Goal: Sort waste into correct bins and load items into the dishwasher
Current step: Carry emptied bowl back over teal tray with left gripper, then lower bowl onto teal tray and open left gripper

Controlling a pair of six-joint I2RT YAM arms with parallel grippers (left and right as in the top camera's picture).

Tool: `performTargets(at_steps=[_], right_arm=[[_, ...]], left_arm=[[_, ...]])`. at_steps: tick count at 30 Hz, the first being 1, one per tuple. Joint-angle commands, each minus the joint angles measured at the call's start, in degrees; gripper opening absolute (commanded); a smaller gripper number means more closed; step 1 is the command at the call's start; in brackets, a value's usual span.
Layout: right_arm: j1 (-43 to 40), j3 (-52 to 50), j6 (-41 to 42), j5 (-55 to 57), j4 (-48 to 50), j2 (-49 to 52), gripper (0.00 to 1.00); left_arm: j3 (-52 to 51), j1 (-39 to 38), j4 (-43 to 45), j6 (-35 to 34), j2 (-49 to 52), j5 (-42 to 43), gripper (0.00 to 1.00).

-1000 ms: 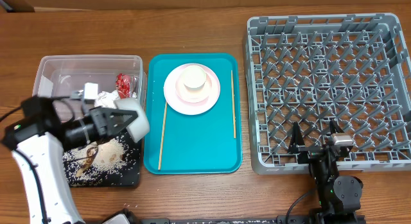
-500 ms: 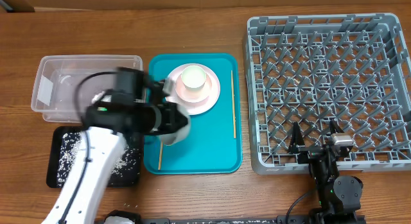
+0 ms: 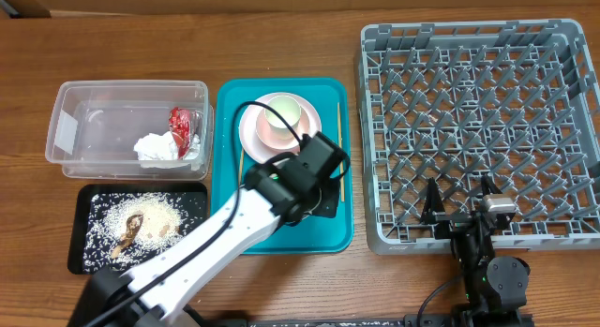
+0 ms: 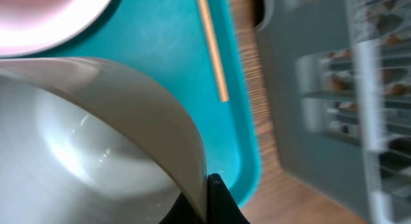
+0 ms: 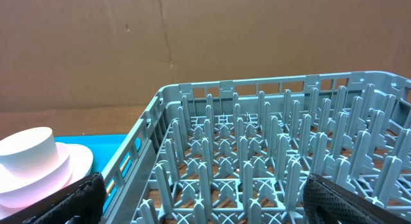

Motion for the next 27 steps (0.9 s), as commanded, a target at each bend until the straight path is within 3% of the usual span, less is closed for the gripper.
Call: performTargets(at_steps=[1, 16, 23, 27], right_arm=[[-0.11, -0.61, -0.13, -0.07, 0.24, -0.61, 1.0], [-0.11, -0.61, -0.13, -0.07, 0.24, -0.61, 1.0], [-0.11, -0.61, -0.13, -0.07, 0.24, -0.61, 1.0], [-0.11, -0.61, -0.13, -0.07, 0.24, -0.61, 1.0]], left_arm=[[1.11, -0.44, 0.11, -1.33, 5.35, -3.96, 0.04], [1.11, -0.39, -0.07, -1.29, 10.62, -8.15, 0.05], [1.09, -0.39, -0.31, -1.29, 10.62, -8.15, 0.17], [1.09, -0.39, -0.72, -1.27, 10.62, -8.15, 0.29]])
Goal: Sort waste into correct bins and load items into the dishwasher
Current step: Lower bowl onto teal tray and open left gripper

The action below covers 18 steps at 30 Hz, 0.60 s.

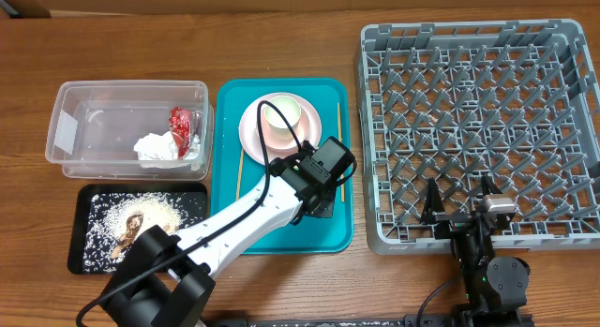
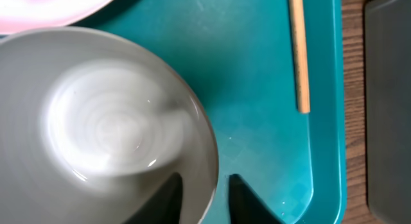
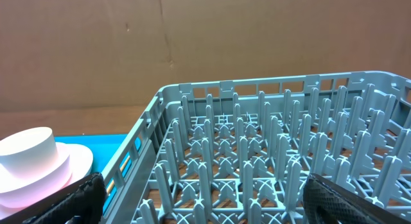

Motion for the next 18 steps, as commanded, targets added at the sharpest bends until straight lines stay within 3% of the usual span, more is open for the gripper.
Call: performTargets(at_steps=[1, 10, 18], right_arm=[[-0.11, -0.61, -0.11, -0.07, 0.22, -0.61, 1.0], [-0.11, -0.61, -0.11, -0.07, 0.24, -0.61, 1.0], [-0.11, -0.61, -0.11, -0.07, 0.22, -0.61, 1.0]], left_arm=[[1.05, -0.07, -0.33, -0.48, 0.39, -1.14, 0.3], [1.05, -0.04, -0.46, -0.46, 0.39, -3.21, 0.35], [1.05, 0.07, -1.03, -0.48, 0.39, -10.25, 0.3]])
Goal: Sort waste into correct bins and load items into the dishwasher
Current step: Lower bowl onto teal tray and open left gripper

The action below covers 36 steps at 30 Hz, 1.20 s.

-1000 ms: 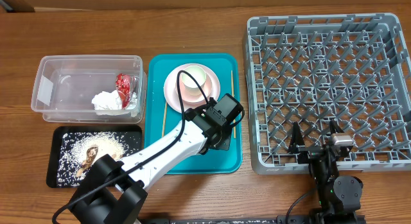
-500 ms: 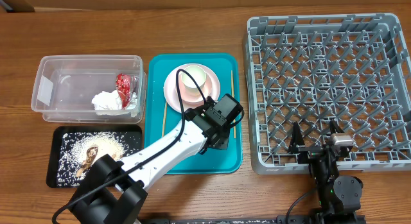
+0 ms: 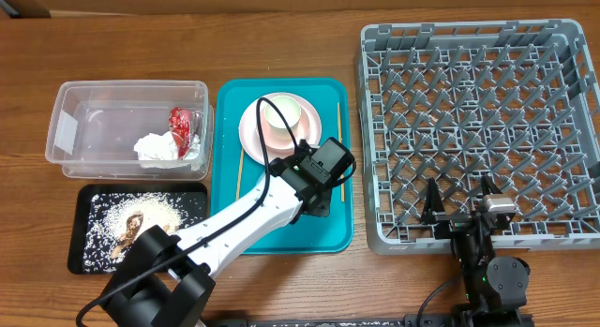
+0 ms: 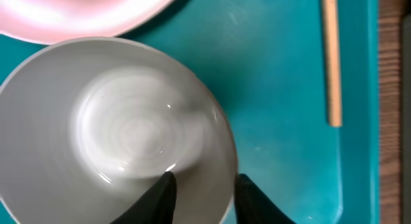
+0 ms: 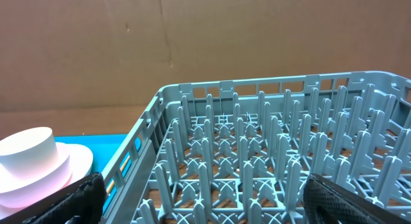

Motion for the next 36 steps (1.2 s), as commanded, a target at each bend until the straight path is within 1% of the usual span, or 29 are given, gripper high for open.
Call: performTargets(at_steps=[1, 2, 3, 10, 13, 15, 16, 24, 27, 36], right_arm=[[-0.11, -0.61, -0.13, -0.04, 0.2, -0.61, 1.0], [-0.11, -0.61, -0.15, -0.04, 0.2, -0.61, 1.0], [-0.11, -0.61, -0.15, -0.04, 0.2, -0.61, 1.0], [-0.11, -0.61, -0.13, -0.04, 0.2, -0.61, 1.0], [-0.11, -0.61, -0.13, -0.04, 0.22, -0.61, 1.0], [-0.11, -0.61, -0.13, -0.04, 0.2, -0.61, 1.0], [-0.11, -0.61, -0.15, -0.04, 0.2, -0.61, 1.0], [-0.11, -0.61, -0.15, -0.04, 0.2, -0.61, 1.0], [-0.11, -0.61, -0.15, -0.04, 0.2, -0.61, 1.0], [-0.11, -0.61, -0.13, -0.04, 0.22, -0.61, 1.0]], left_arm=[[1.05, 0.11, -0.15, -0.11, 0.39, -5.57, 0.28], [1.05, 0.24, -0.17, -0.11, 0.39, -5.97, 0.24], [1.05, 0.39, -0.2, -0.11, 0.39, -5.95, 0.23], [1.05, 0.81, -0.72, -0.13, 0.39, -5.73, 0.23], [1.05, 0.81, -1.14, -0.13, 0.39, -5.25, 0.12], [1.03, 0.81, -1.49, -0.13, 0.39, -5.25, 0.07], [0.94, 0.81, -1.53, -0.13, 0.39, -5.25, 0.06], [-1.57, 0.81, -1.22, -0.17, 0.39, -5.31, 0.04], [-1.62, 0.81, -1.4, -0.17, 0.42, -5.22, 0.06], [-1.62, 1.57, -4.81, -3.41, 0.42, -5.03, 0.04]])
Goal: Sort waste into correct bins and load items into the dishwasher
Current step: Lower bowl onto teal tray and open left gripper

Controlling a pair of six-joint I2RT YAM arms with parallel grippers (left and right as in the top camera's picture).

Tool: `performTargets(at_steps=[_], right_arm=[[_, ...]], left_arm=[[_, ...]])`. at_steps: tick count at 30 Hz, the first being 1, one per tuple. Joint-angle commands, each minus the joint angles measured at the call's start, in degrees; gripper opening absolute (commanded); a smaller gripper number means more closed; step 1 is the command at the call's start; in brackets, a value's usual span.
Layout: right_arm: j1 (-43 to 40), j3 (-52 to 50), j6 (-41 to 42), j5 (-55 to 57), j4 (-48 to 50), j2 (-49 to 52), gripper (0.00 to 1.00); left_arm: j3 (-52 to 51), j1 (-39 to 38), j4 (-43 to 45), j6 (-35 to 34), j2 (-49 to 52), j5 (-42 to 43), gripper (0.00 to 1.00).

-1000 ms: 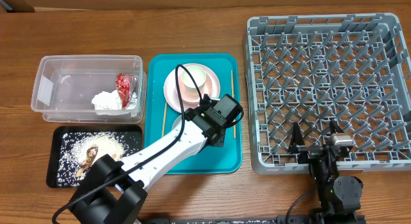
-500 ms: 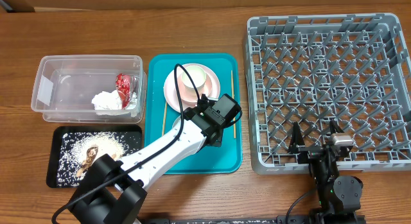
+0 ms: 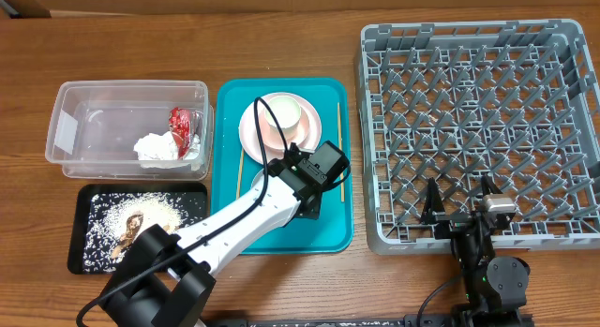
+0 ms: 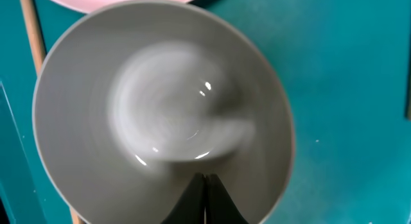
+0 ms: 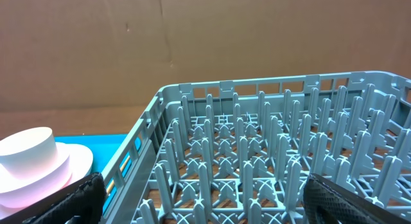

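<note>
A grey bowl point(image 4: 160, 115) sits upright on the teal tray point(image 4: 340, 89), just below the pink plate point(image 3: 258, 130) that carries a pale cup point(image 3: 284, 116). My left gripper point(image 4: 204, 185) hangs over the bowl's near inside wall, shut, its black fingertips pressed together with nothing between them. In the overhead view the left arm covers most of the bowl point(image 3: 257, 184). One chopstick point(image 3: 339, 154) lies along the tray's right side, another point(image 4: 32, 31) at the bowl's left. My right gripper point(image 5: 205, 208) stands open at the near edge of the grey dish rack point(image 3: 478, 130).
A clear plastic bin point(image 3: 94, 130) with white and red waste stands left of the tray. A black tray point(image 3: 89, 238) with spilled rice and scraps lies in front of the bin. The rack's upright pegs fill the right half of the table.
My left fingers stood open astride the bowl's right rim; now they are shut together, empty, over the bowl's inside. The gripper has shifted slightly left. The right arm has not moved.
My left gripper was shut on the bowl's rim, holding it tilted near the tray's right edge. Then the bowl lay flat on the tray with the fingers open around its rim. Now the fingers are shut and empty above the bowl.
</note>
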Motion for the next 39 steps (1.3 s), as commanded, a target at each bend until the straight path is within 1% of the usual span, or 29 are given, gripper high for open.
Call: performTargets(at_steps=[1, 13, 16, 30, 33, 36, 38, 39], right_arm=[[-0.13, -0.61, -0.11, -0.07, 0.17, -0.61, 1.0], [-0.13, -0.61, -0.09, -0.07, 0.17, -0.61, 1.0], [-0.13, -0.61, -0.11, -0.07, 0.2, -0.61, 1.0], [-0.13, -0.61, -0.11, -0.07, 0.17, -0.61, 1.0], [-0.13, -0.61, -0.11, -0.07, 0.2, -0.61, 1.0], [-0.13, -0.61, -0.11, -0.07, 0.17, -0.61, 1.0], [-0.13, -0.61, -0.11, -0.07, 0.17, -0.61, 1.0], [-0.13, -0.61, -0.11, -0.07, 0.17, -0.61, 1.0]], left_arm=[[-0.55, 1.09, -0.81, -2.84, 0.42, -0.63, 0.04], [-1.29, 4.66, -2.19, -2.67, 0.52, 4.33, 0.04], [-1.29, 4.66, -2.38, -0.74, 0.52, 5.6, 0.04], [-0.85, 5.88, -8.0, 1.7, 0.5, 4.28, 0.04], [0.68, 6.36, -8.92, 2.01, 0.5, 3.34, 0.04], [4.83, 7.5, -11.69, 2.03, 0.5, 1.64, 0.04], [8.15, 8.31, -14.64, 2.01, 0.5, -0.09, 0.04], [11.47, 9.18, -17.35, 1.99, 0.5, -1.09, 0.04]])
